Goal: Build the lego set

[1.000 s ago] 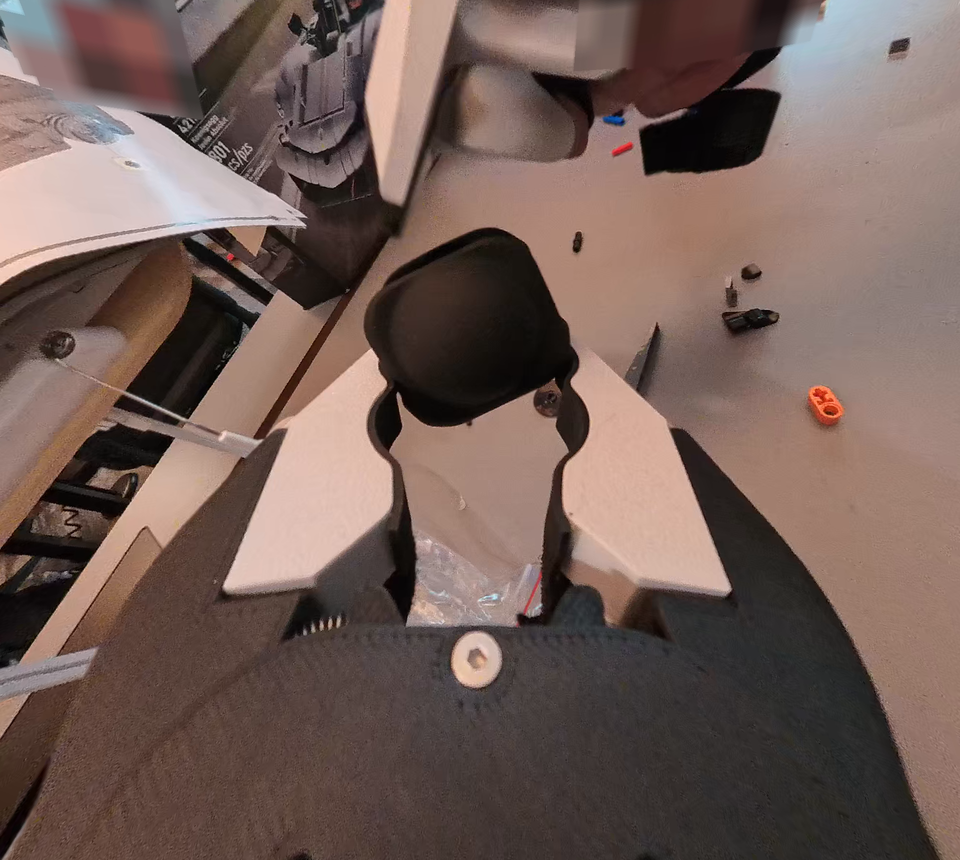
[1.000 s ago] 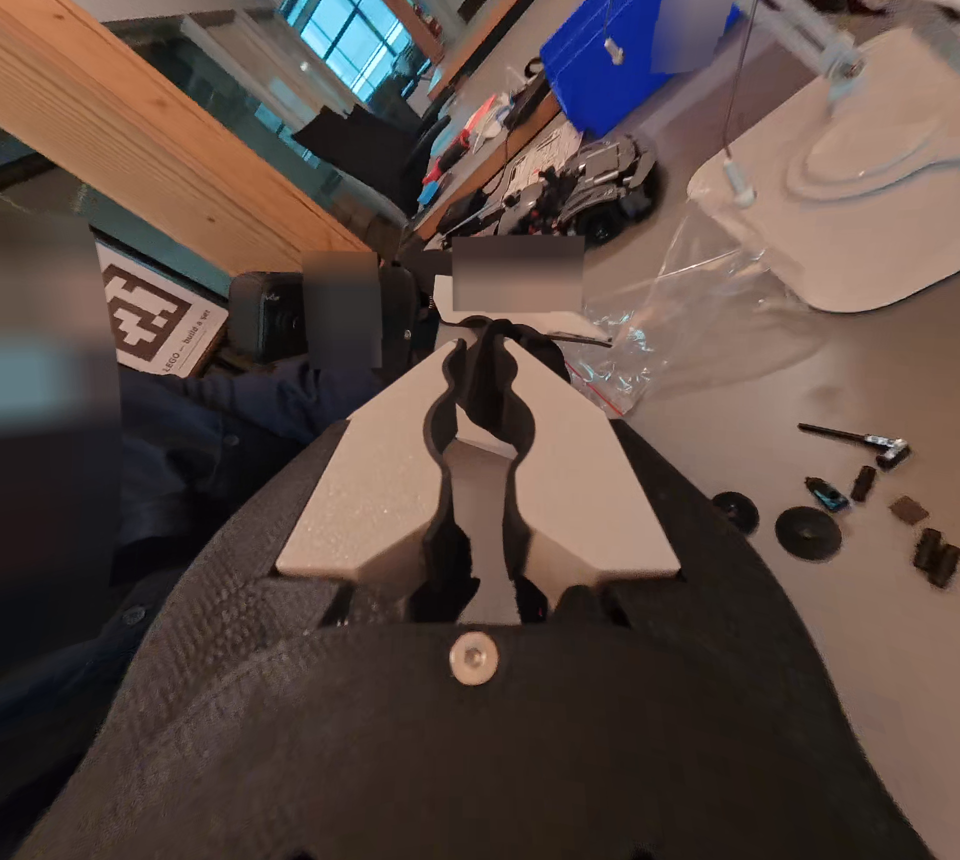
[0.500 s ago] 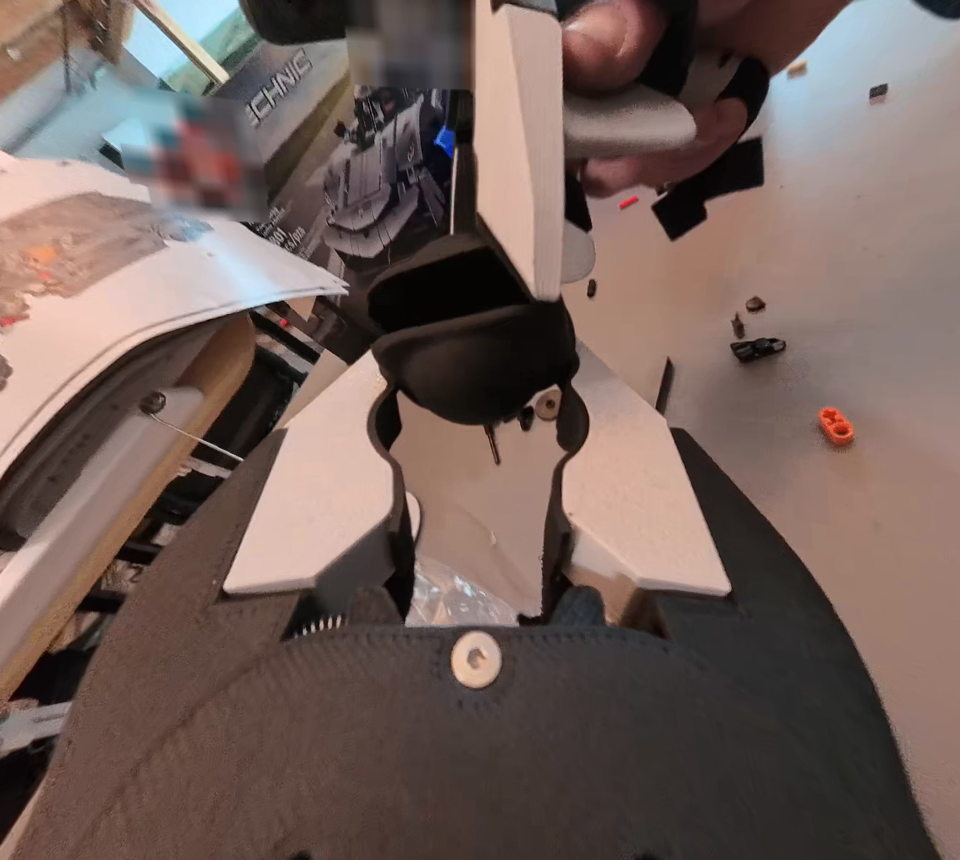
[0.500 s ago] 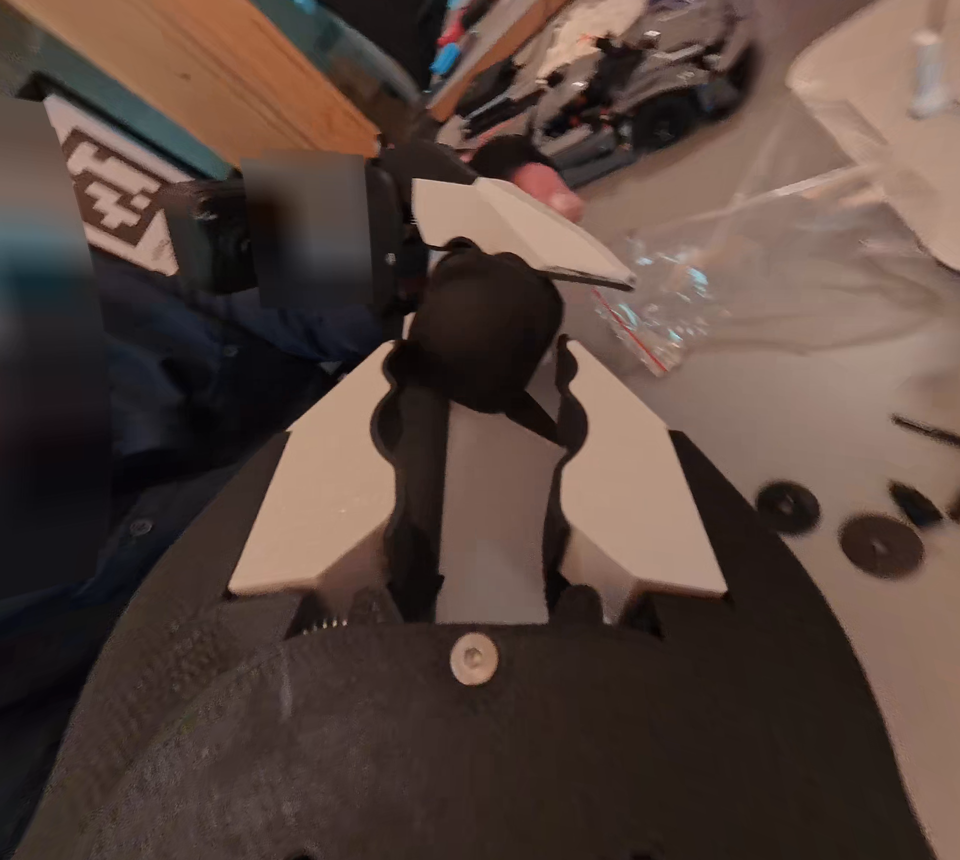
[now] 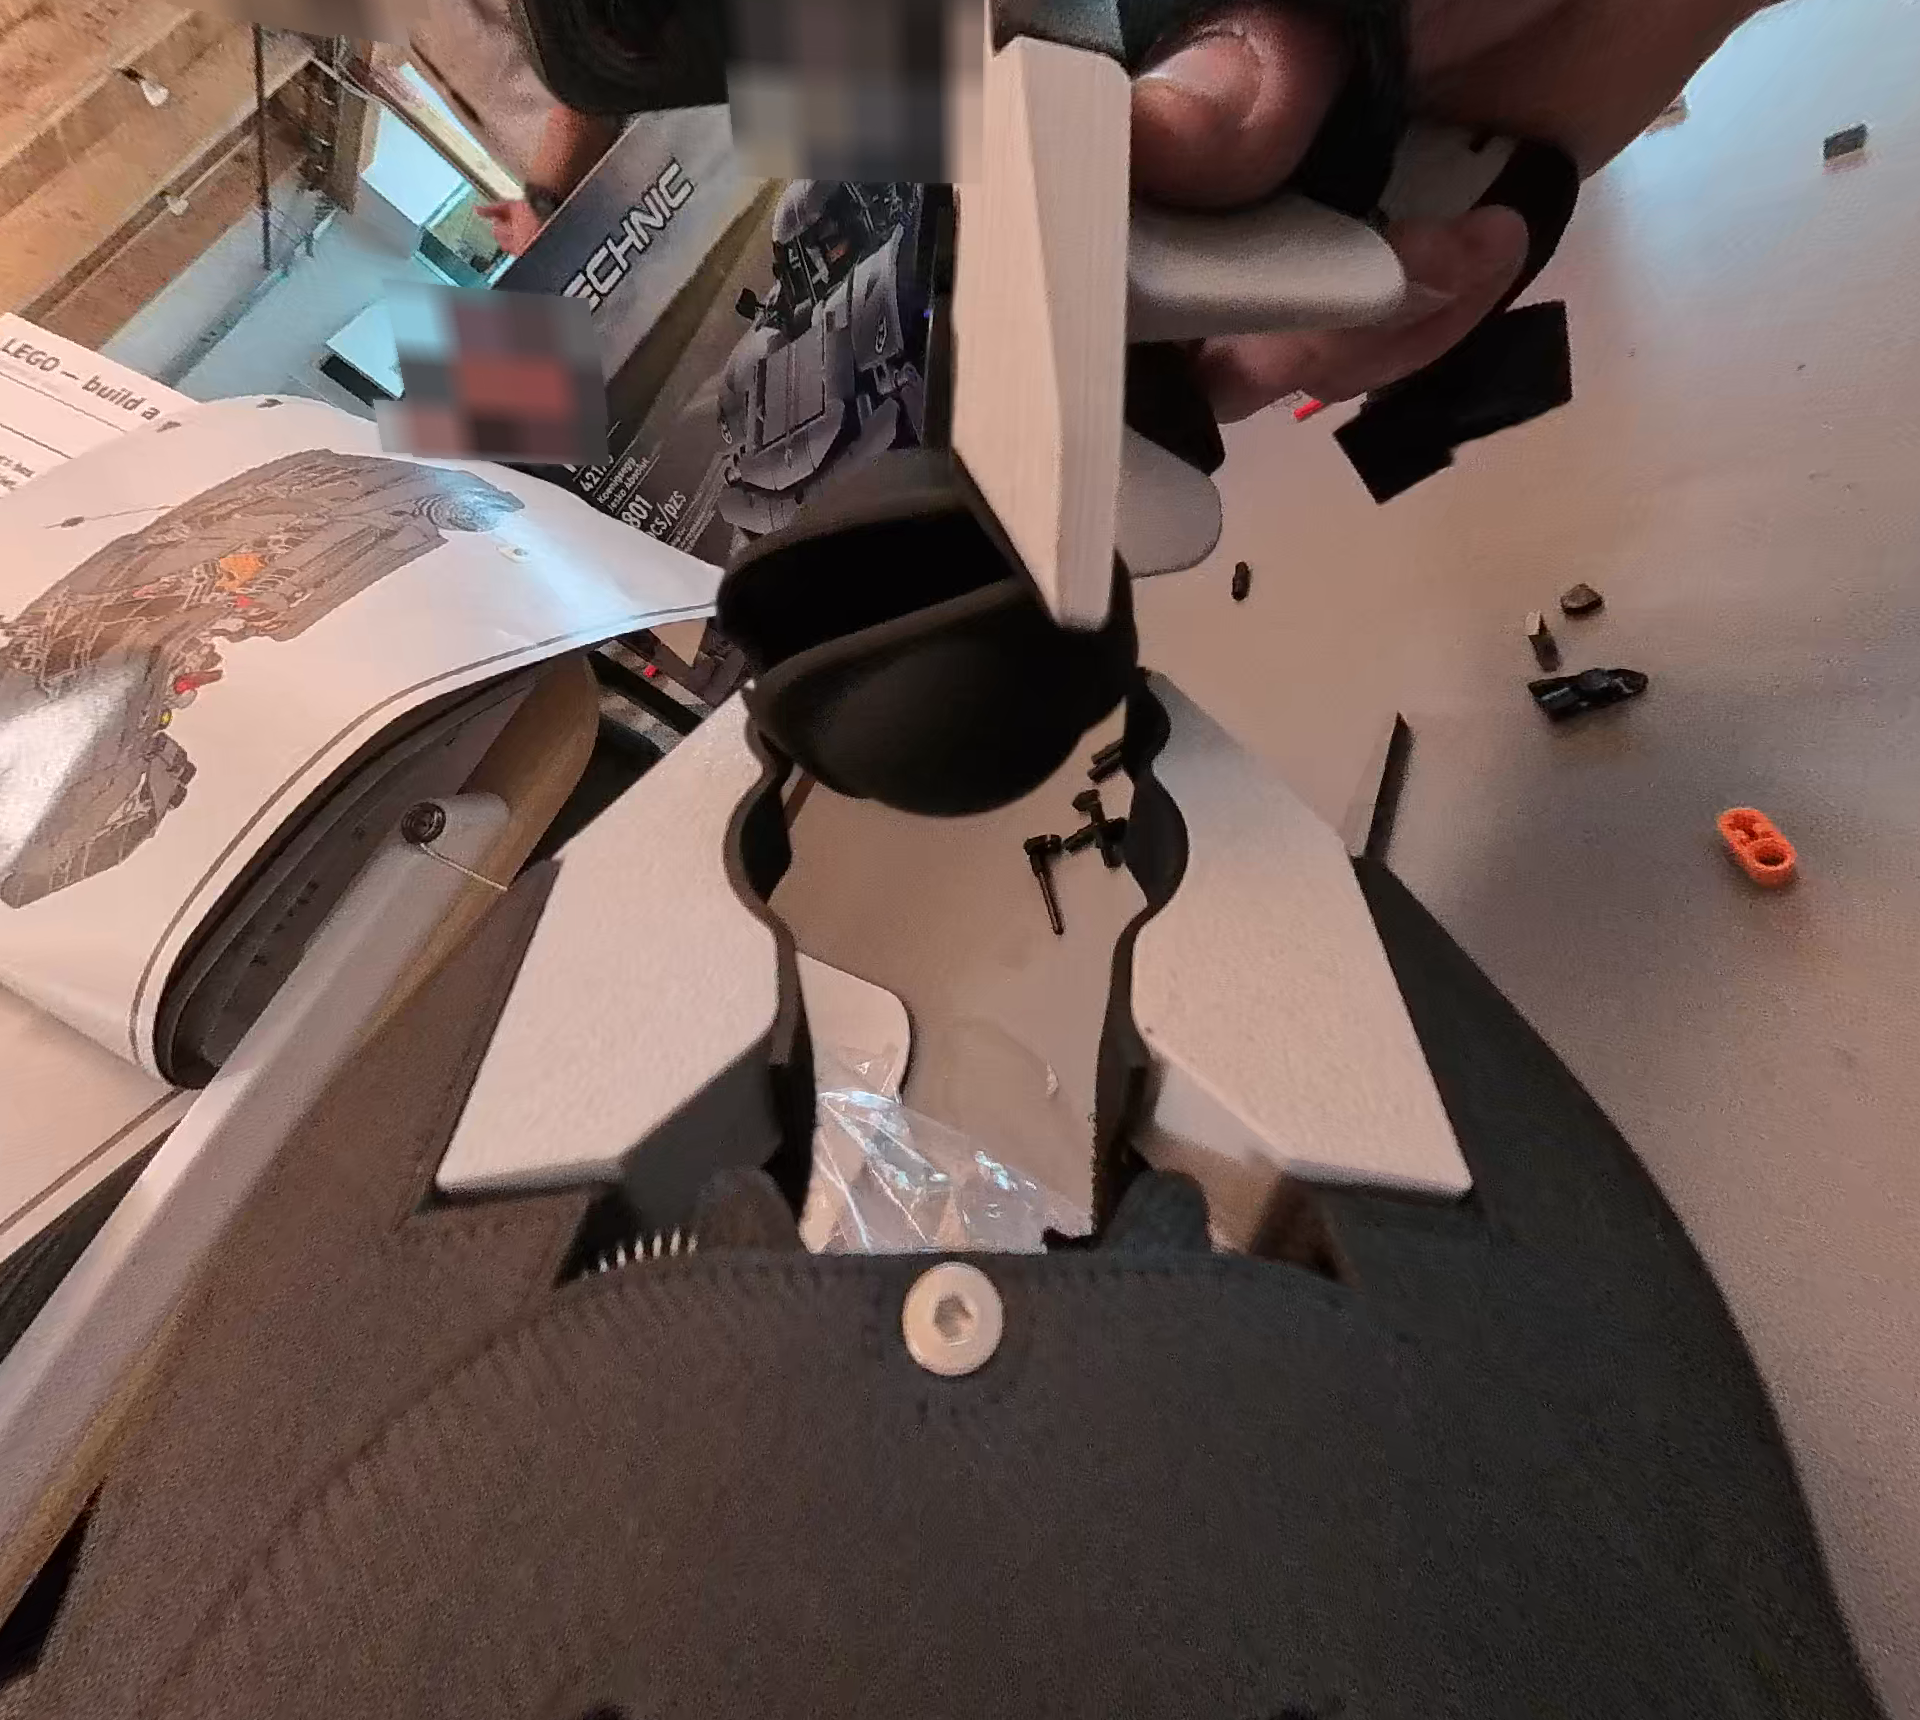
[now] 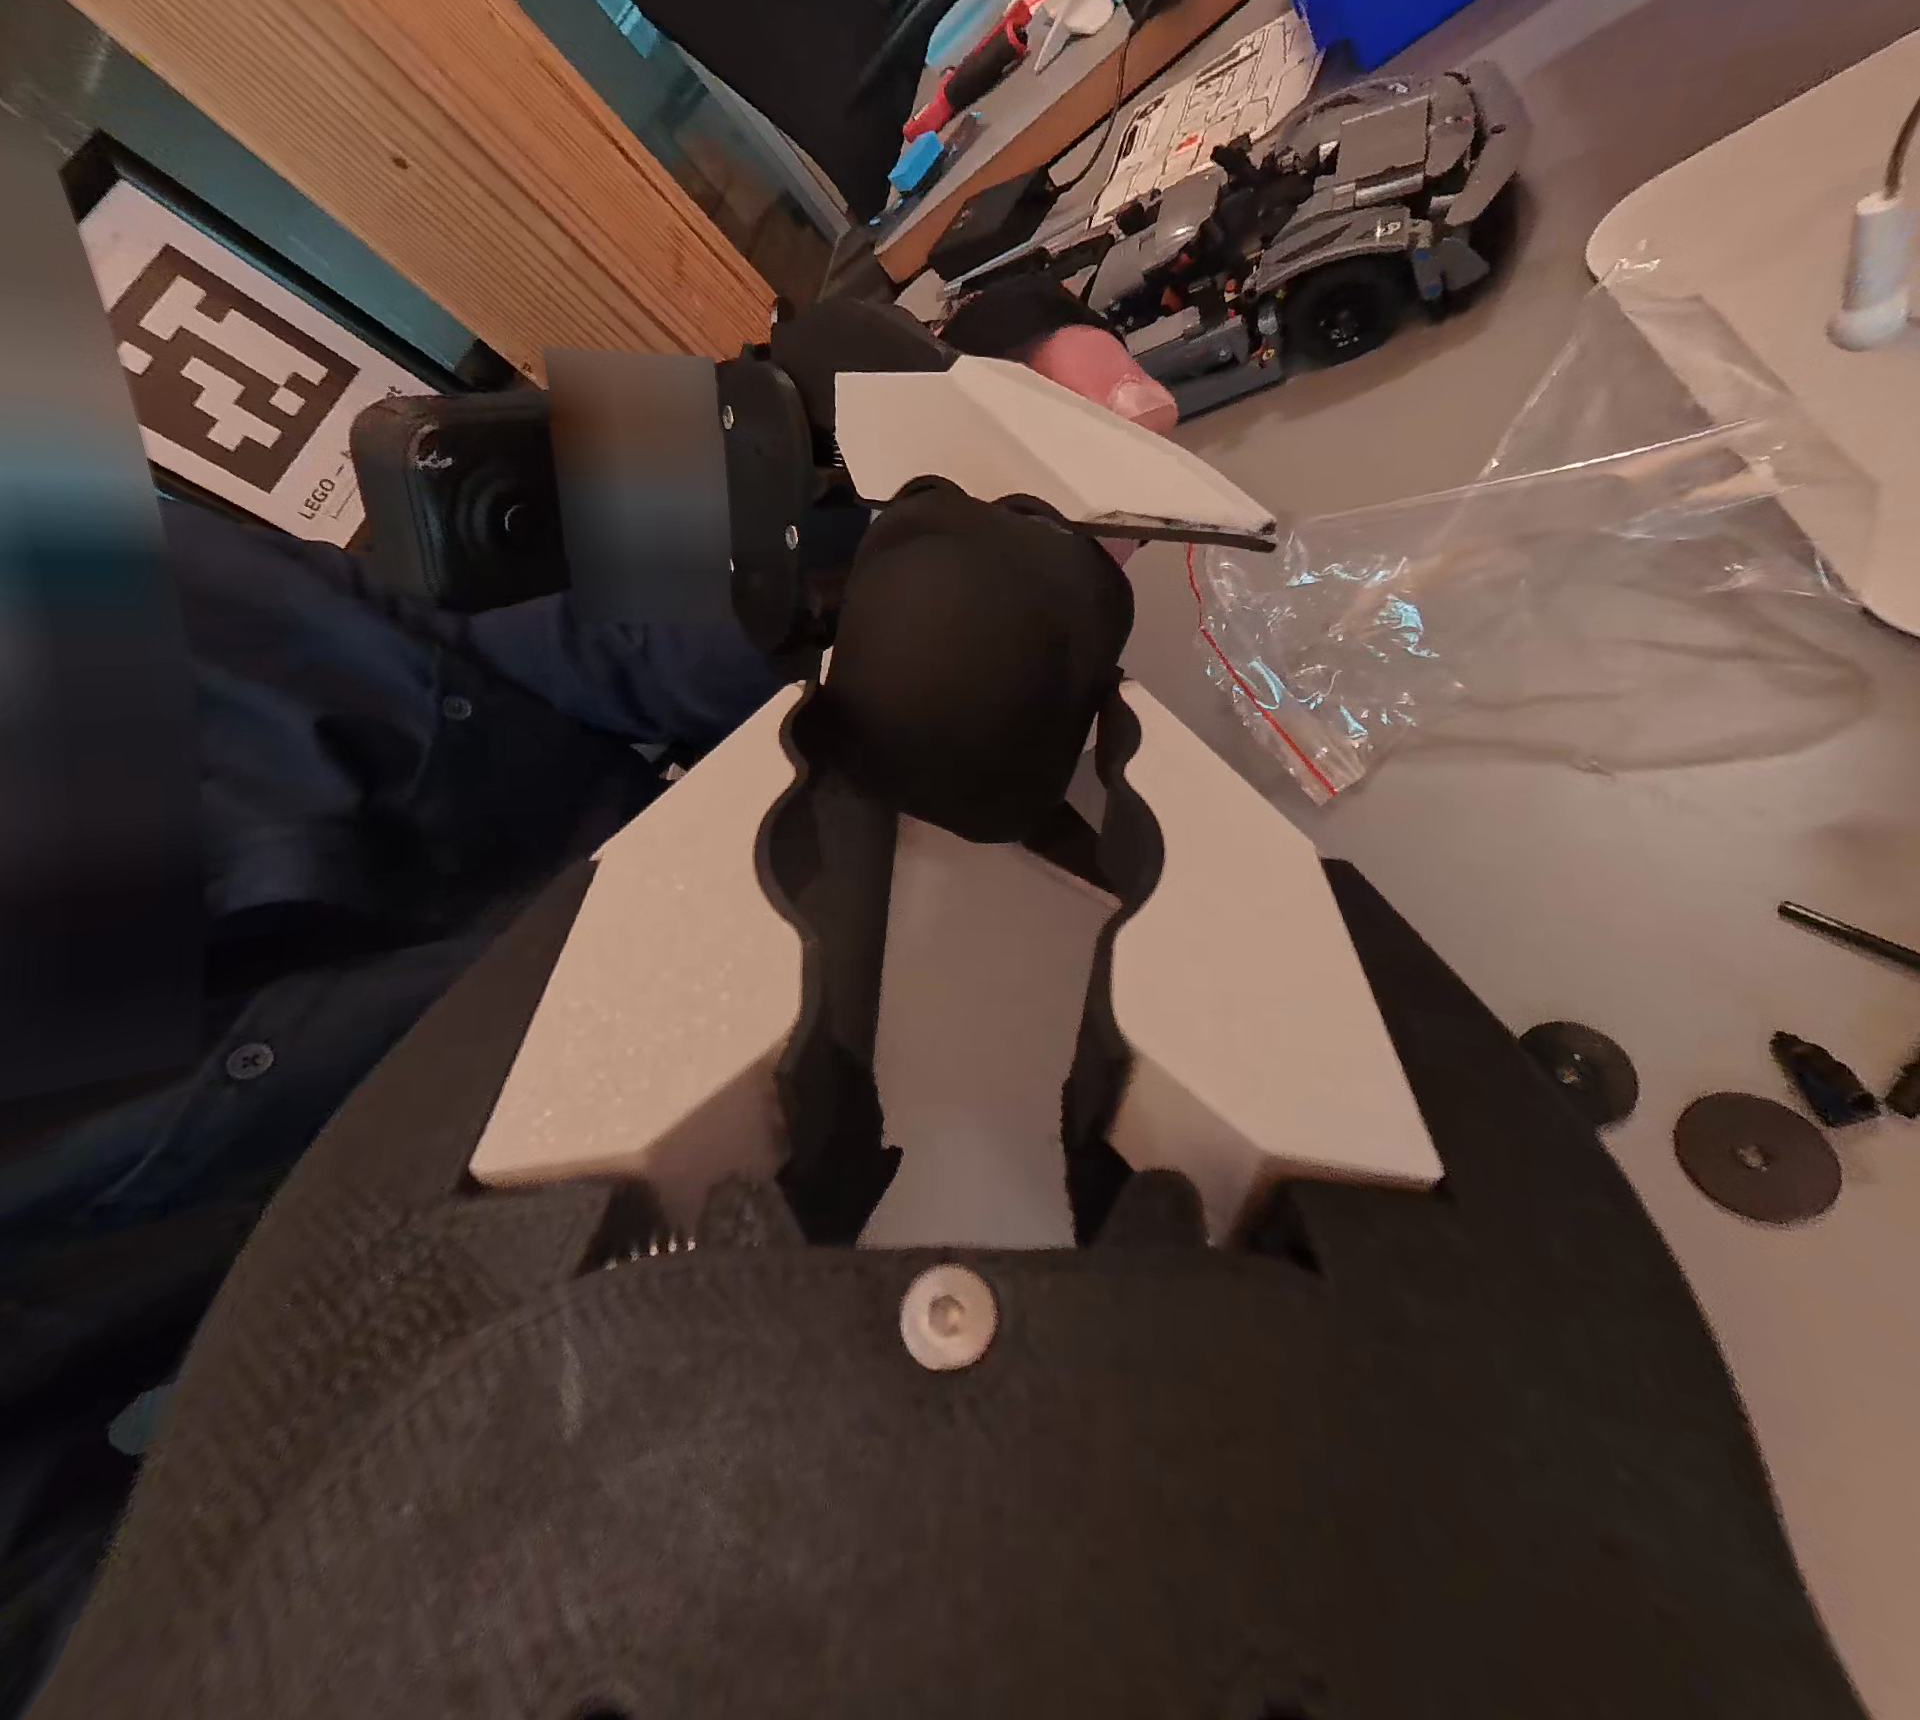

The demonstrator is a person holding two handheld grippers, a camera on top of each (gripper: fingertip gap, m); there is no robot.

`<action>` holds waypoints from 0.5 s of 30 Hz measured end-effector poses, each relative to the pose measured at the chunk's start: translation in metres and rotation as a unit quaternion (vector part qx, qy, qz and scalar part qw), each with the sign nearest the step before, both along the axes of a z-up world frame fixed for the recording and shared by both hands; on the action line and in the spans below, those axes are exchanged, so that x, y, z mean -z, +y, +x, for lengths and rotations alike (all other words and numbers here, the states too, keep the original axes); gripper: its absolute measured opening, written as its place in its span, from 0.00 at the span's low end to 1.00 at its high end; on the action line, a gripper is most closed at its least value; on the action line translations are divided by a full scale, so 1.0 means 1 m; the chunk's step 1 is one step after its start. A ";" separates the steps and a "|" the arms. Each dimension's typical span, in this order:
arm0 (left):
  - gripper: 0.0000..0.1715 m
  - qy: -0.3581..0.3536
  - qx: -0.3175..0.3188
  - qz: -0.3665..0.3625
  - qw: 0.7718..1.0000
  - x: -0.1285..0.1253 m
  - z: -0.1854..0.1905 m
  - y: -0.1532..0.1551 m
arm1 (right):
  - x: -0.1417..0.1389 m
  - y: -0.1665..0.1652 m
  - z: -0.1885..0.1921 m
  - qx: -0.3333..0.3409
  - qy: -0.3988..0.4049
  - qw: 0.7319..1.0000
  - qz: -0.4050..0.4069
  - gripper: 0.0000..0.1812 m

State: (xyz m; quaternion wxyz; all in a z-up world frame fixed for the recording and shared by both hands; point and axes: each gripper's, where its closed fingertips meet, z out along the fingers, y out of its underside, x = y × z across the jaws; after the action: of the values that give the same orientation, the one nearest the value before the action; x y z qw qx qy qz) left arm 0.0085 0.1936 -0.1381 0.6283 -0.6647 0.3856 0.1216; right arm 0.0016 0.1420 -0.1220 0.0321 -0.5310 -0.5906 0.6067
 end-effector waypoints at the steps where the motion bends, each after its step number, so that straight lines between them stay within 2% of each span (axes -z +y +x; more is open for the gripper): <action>1: 0.37 -0.004 0.004 -0.003 1.000 0.000 0.000 0.000 | 0.000 0.002 0.000 0.005 0.002 1.000 0.009 0.28; 4: 0.36 -0.002 0.009 -0.021 1.000 0.001 -0.003 -0.004 | 0.003 0.008 0.001 0.016 0.007 0.998 0.064 0.27; 10: 0.31 -0.080 0.069 -0.098 0.990 0.002 -0.005 -0.018 | 0.020 0.015 0.007 0.017 -0.013 0.985 0.172 0.27; 15: 0.29 -0.047 0.082 -0.111 0.989 0.001 -0.010 -0.029 | 0.045 0.019 0.012 0.004 -0.064 0.966 0.252 0.26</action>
State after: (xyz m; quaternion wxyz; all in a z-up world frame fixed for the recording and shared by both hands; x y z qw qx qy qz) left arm -0.0016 0.1642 -0.1393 0.5759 -0.7015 0.4197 -0.0055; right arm 0.0140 0.1606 -0.1672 0.1296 -0.5458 -0.7231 0.4031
